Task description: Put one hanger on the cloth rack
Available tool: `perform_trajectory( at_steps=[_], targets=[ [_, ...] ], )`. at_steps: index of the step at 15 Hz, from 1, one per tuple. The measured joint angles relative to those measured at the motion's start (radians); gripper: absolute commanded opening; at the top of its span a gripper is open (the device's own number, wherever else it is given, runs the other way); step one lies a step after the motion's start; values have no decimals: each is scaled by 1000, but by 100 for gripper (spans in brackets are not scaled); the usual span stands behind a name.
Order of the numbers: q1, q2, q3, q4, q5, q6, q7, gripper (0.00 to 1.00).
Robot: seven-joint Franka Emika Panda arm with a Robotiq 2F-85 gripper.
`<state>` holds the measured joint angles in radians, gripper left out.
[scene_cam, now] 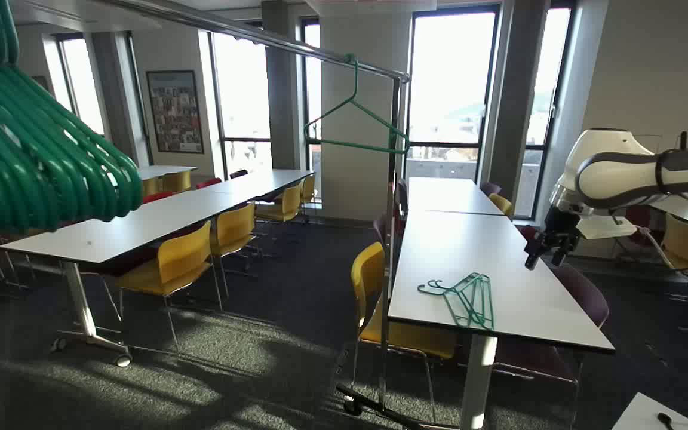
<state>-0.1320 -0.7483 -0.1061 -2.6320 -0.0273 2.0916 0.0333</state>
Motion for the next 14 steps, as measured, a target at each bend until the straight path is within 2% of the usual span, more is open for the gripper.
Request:
perform_trajectory(
  at_steps=[5,9,14],
  targets=[
    [-3,14,-1,0,2,26,11,100],
    [-29,94,-3,0,1,161,72,100],
    [-102,281,12,18,-1,335,235,100]
  ],
)
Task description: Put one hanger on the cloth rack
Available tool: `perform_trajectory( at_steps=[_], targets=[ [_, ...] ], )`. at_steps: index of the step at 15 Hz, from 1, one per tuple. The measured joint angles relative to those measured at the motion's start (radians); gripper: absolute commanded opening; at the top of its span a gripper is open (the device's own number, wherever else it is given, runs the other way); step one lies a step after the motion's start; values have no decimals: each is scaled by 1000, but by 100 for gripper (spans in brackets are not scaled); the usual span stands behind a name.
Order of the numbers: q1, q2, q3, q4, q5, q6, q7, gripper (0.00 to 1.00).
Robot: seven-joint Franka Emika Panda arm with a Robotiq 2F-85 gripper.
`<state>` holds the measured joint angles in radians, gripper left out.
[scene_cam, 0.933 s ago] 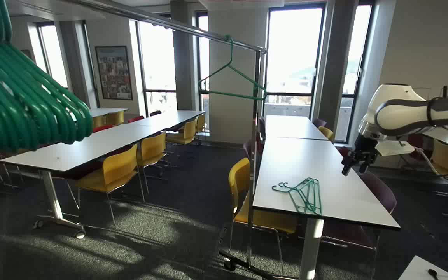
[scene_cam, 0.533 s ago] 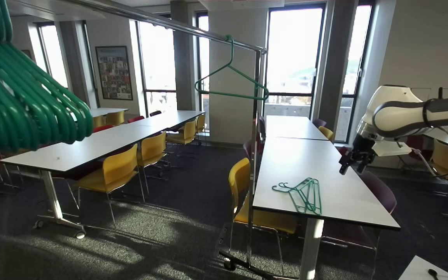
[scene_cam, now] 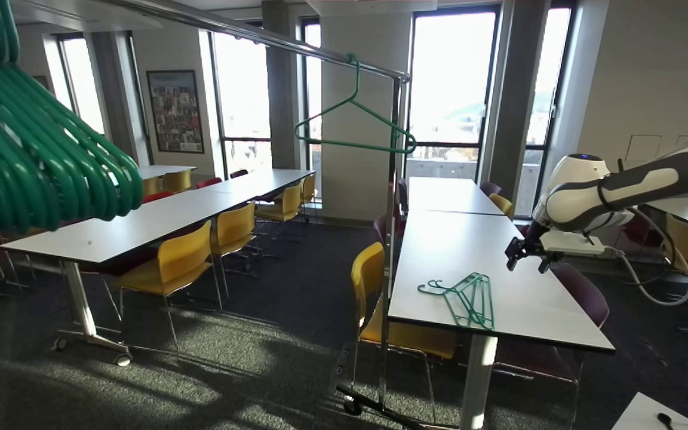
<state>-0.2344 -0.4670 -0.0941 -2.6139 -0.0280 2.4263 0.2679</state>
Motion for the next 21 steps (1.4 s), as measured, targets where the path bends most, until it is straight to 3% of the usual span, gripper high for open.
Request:
perform_trajectory(
  at_steps=[4,7,16,21],
  targets=[
    [-33,165,-10,70,3,77,103,100],
    [-35,243,-32,130,21,79,112,100],
    [-35,258,-35,144,21,79,113,100],
    [-42,321,-45,178,17,100,186,100]
  ],
)
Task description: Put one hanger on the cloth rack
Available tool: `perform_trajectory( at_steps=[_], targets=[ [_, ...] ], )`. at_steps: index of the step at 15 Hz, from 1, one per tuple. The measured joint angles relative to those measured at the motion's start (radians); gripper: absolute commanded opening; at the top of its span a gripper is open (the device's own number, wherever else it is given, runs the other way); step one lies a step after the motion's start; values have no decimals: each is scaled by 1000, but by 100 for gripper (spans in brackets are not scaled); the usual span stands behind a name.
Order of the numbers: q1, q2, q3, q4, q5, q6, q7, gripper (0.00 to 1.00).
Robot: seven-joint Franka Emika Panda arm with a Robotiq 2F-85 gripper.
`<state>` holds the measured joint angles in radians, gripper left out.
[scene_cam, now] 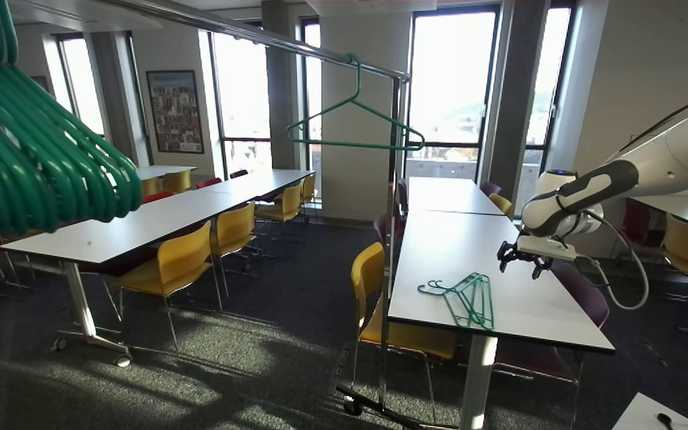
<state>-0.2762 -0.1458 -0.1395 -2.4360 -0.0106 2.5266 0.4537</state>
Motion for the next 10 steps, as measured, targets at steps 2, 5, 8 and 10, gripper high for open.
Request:
perform_trajectory(
  at_steps=[2,5,8,10],
  targets=[
    [0,53,-13,35,1,21,26,100],
    [0,144,-34,100,15,51,31,100],
    [1,241,-51,174,61,79,24,100],
    [1,309,-60,231,100,80,17,100]
  ],
)
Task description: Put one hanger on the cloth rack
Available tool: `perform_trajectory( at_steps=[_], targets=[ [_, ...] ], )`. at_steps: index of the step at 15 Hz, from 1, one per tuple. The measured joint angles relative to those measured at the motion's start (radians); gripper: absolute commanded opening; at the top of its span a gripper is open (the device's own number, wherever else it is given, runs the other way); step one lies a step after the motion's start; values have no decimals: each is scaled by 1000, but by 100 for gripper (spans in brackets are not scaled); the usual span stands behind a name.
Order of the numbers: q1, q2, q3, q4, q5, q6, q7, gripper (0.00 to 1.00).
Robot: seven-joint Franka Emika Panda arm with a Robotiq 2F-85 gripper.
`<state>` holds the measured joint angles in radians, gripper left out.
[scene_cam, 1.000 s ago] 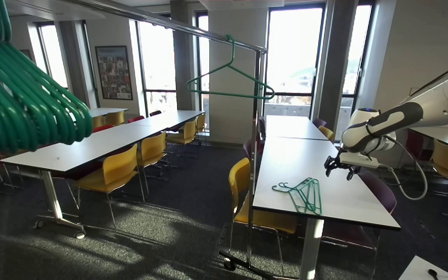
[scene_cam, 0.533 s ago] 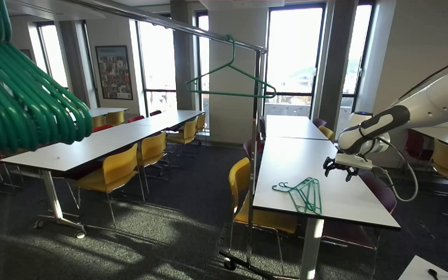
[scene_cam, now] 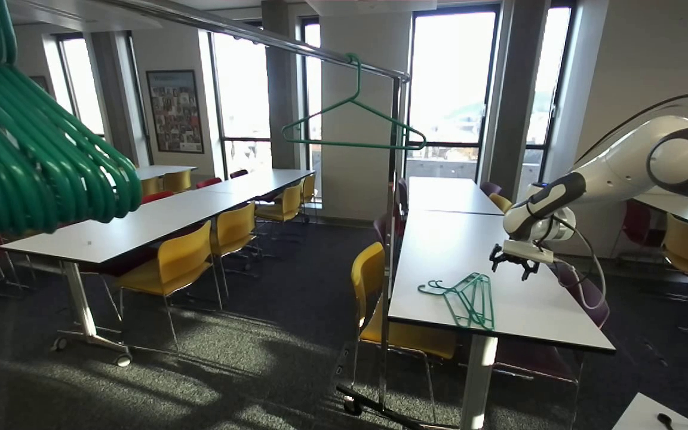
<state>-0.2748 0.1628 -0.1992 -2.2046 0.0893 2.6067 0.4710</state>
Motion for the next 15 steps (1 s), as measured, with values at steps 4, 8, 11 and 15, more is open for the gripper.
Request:
perform_trajectory(
  at_steps=[4,8,11,15],
  targets=[
    [0,139,-19,121,54,0,-7,100],
    [-4,268,-31,245,114,0,-7,100],
    [-15,348,-33,333,146,-2,-7,100],
    [-18,398,-40,386,154,-23,-7,100]
  ],
)
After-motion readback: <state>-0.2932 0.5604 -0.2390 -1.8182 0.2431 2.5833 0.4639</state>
